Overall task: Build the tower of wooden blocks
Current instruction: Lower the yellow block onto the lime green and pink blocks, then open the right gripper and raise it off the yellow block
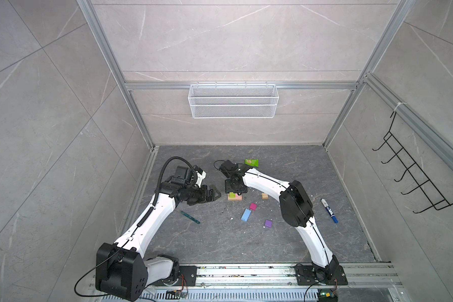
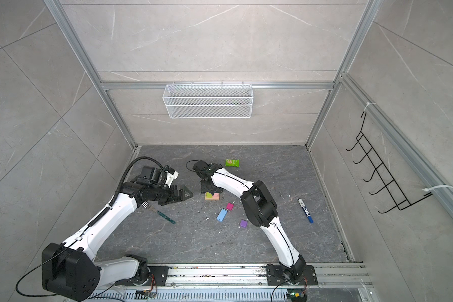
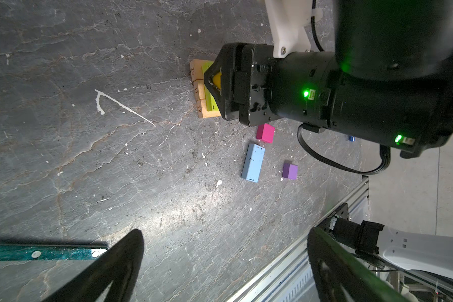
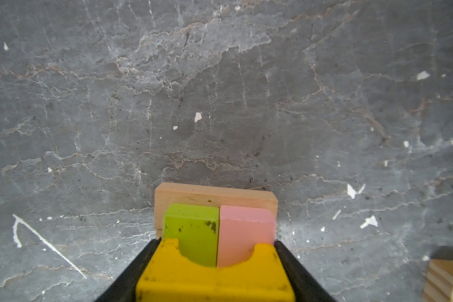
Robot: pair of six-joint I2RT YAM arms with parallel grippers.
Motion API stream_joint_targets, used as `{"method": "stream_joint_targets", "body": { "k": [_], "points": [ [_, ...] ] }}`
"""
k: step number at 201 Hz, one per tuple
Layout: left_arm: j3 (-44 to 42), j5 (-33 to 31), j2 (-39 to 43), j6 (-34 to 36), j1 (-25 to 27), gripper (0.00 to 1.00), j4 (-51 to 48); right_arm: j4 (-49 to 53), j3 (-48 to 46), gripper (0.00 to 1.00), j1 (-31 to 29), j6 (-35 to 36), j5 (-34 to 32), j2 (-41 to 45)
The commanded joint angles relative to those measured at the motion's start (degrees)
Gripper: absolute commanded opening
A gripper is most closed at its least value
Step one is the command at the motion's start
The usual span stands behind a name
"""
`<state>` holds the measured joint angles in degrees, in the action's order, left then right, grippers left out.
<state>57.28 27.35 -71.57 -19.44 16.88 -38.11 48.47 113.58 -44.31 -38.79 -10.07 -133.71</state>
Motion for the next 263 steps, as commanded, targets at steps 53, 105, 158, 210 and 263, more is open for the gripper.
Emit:
{"method": "stream_joint_targets", "body": {
  "k": [53, 105, 158, 210, 263],
  "points": [
    [0.17, 0.82, 0.84, 0.81, 0.19, 1.0, 0.67, 1.6, 1.51, 0.53, 0.19, 0.11, -0.75, -0.65],
    [0.21, 0.86, 0.8, 0.81, 0.18, 1.0, 0.68, 1.59, 1.73, 0.67, 0.19, 0.08, -0.64, -0.25],
    [0.39, 0.69, 0.46, 0.81, 0.17, 1.0, 0.73, -0.15, -0.41, 0.84, 0.16, 2.19, -1.29, 3.87],
    [-0.05, -0.74, 0.27, 0.33, 0.32, 1.0, 0.52, -1.27, -4.32, 0.93, 0.19, 6.38, -2.15, 10.98],
    [-0.23, -5.36, -1.33, -2.03, 3.57, 1.0, 0.27, -5.47, -15.85, 0.95, 0.19, 10.4, -2.01, 21.82]
  ]
}}
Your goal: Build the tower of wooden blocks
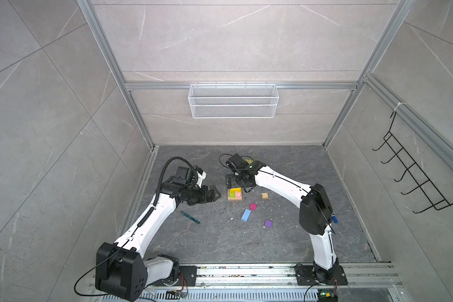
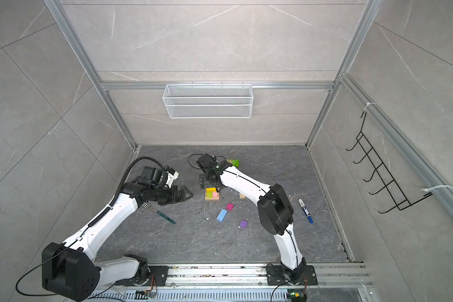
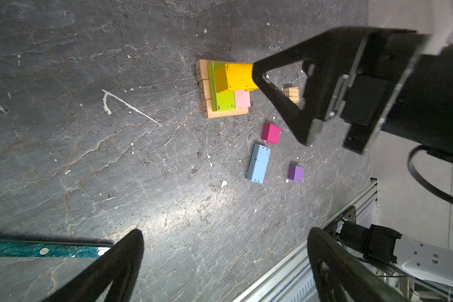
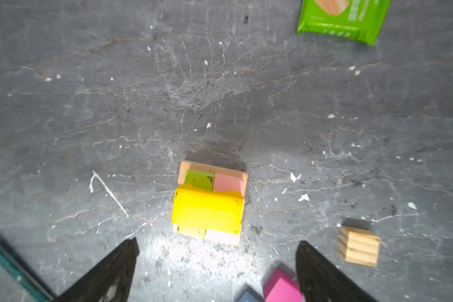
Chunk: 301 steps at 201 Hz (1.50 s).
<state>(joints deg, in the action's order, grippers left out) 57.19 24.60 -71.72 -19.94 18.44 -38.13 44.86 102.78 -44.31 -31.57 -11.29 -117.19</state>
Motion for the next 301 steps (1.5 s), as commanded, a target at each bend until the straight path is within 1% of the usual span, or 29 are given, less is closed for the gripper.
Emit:
{"method": "stream_joint_targets", "body": {
  "k": [1, 34, 54, 80, 110, 144, 177, 214, 255, 301],
  "points": [
    [-0.15, -2.79, -1.2, -1.6, 2.25, 1.0, 0.27, -1.96, -5.31, 0.95, 0.19, 3.32, -0.77, 5.52],
    [-0.49, -6.89, -2.85, -3.92, 7.17, 1.0, 0.34, -3.64, -13.33, 0.94, 0.28, 6.01, 2.3, 12.59],
    [-1.0, -8.08, -2.71, -5.45, 8.82, 0.99, 1.46, -4.32, -18.57, 0.92, 0.37, 6.96, 5.12, 16.69],
    [-2.48, -8.41, -0.55, -7.85, 9.33, 0.99, 4.26, -6.37, -25.81, 0.92, 0.3, 8.88, 11.01, 21.07],
    [-4.45, -10.6, 2.13, -8.88, 9.31, 1.0, 5.19, -9.28, -34.21, 0.93, 0.2, 8.74, 14.38, 25.12],
    [-3.03, -14.06, 1.67, -9.63, 9.33, 1.0, 3.11, -14.6, -42.61, 0.93, -0.88, 7.87, 17.99, 27.71],
    [0.48, -17.22, 0.19, -9.23, 9.34, 1.0, 0.68, -17.99, -44.66, 0.93, -3.97, 5.38, 18.06, 26.31],
    [2.62, -16.59, -1.51, -9.41, 9.3, 1.0, 0.04, -20.36, -44.73, 0.93, -5.86, 2.54, 17.33, 22.84],
    [2.9, -16.62, -2.02, -10.29, 9.28, 0.99, 0.35, -21.83, -44.92, 0.93, -6.72, 1.78, 18.07, 20.58],
    [4.23, -18.21, -2.27, -11.78, 9.03, 1.0, -1.34, -23.52, -44.67, 0.93, -8.47, 0.61, 18.86, 17.77]
  ]
}}
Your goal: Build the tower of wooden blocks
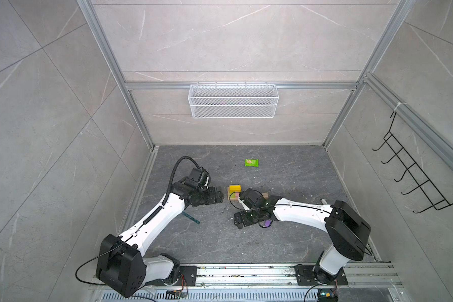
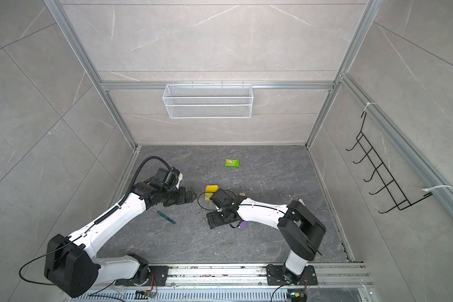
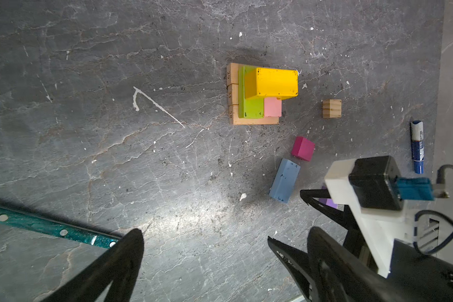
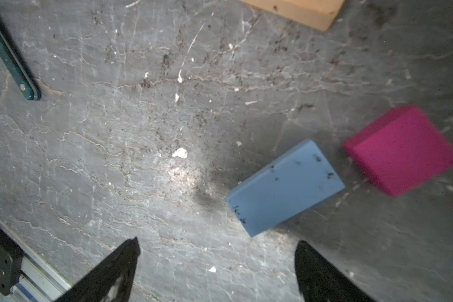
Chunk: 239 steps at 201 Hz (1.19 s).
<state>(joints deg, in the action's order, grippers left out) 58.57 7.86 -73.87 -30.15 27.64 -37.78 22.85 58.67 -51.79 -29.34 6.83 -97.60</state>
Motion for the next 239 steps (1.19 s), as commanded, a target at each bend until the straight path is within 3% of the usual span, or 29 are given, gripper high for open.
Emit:
{"method": "stream_joint_targets", "body": {
  "k": [1, 152, 239],
  "points": [
    [2.91, -1.46, -0.18, -1.53, -0.15, 1.0, -1.73, -1.59, -0.53, 0.93, -1.06, -1.65, 0.74, -1.85],
    [3.83, -2.53, -2.14, -2.82, -1.01, 1.0, -3.89, -4.06, 6.97, 0.92, -2.68, -4.52, 0.92, -7.7],
    [2.45, 0.29, -4.62, -1.7, 1.0, 1.0, -1.33, 4.23, 1.9, 0.92, -1.48, -3.83, -10.63, 7.56]
  ]
}}
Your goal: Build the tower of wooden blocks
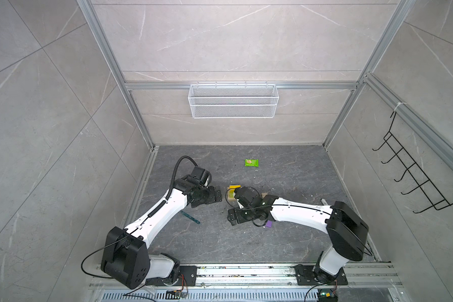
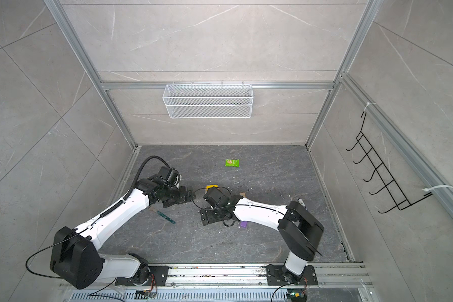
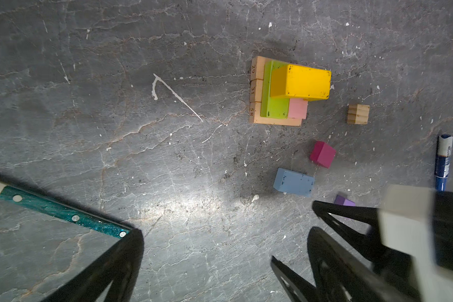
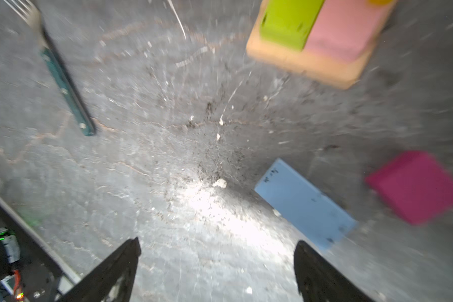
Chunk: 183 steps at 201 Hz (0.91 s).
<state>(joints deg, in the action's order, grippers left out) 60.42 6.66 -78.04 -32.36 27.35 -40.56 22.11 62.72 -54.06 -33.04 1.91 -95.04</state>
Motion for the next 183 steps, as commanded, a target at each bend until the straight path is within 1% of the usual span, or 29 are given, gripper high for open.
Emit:
{"method": "stream_joint_targets", "body": {
  "k": [1, 24, 48, 63, 77, 92, 124, 134, 157, 183],
  "points": [
    [0.58, 1.42, -0.45, 0.48, 1.33, 1.0, 1.49, 5.05, -2.28, 0.92, 0.89, -0.12, -5.79, 5.2],
    [-0.36, 1.13, -0.58, -0.31, 3.64, 1.0, 4.48, 4.88, -5.56, 0.92, 3.5, 1.13, -5.97, 9.57],
    [-1.88, -0.12, -0.97, -1.53, 6.63, 1.0, 8.71, 2.19, -9.86, 0.92, 6.69, 3.61, -2.8, 14.93],
    [-3.18, -1.81, -1.59, -2.31, 9.15, 0.99, 12.33, 0.92, -11.46, 0.92, 7.62, 5.41, -1.49, 17.49],
    [-2.91, -3.03, -3.12, -2.45, 11.46, 0.99, 13.41, 0.55, -12.22, 0.92, 8.27, 7.0, -0.81, 19.66],
    [-2.02, -5.2, -4.96, -2.45, 14.32, 0.98, 13.85, 0.17, -12.99, 0.93, 8.98, 7.28, -1.13, 21.93],
    [1.21, -7.65, -10.19, -1.54, 18.73, 0.96, 12.94, -3.12, -16.29, 0.96, 11.44, 7.46, 1.37, 25.57],
    [2.3, -8.66, -11.89, -0.85, 19.74, 0.96, 12.23, -4.01, -17.23, 1.0, 12.15, 7.3, 2.29, 26.4],
    [5.14, -10.29, -15.45, 0.23, 21.63, 0.95, 10.02, -4.94, -18.74, 1.0, 13.6, 6.94, 3.99, 28.42],
    [7.99, -10.27, -19.28, 0.3, 22.99, 0.93, 8.82, -5.58, -20.06, 1.0, 15.32, 6.35, 5.37, 30.81]
  ]
}}
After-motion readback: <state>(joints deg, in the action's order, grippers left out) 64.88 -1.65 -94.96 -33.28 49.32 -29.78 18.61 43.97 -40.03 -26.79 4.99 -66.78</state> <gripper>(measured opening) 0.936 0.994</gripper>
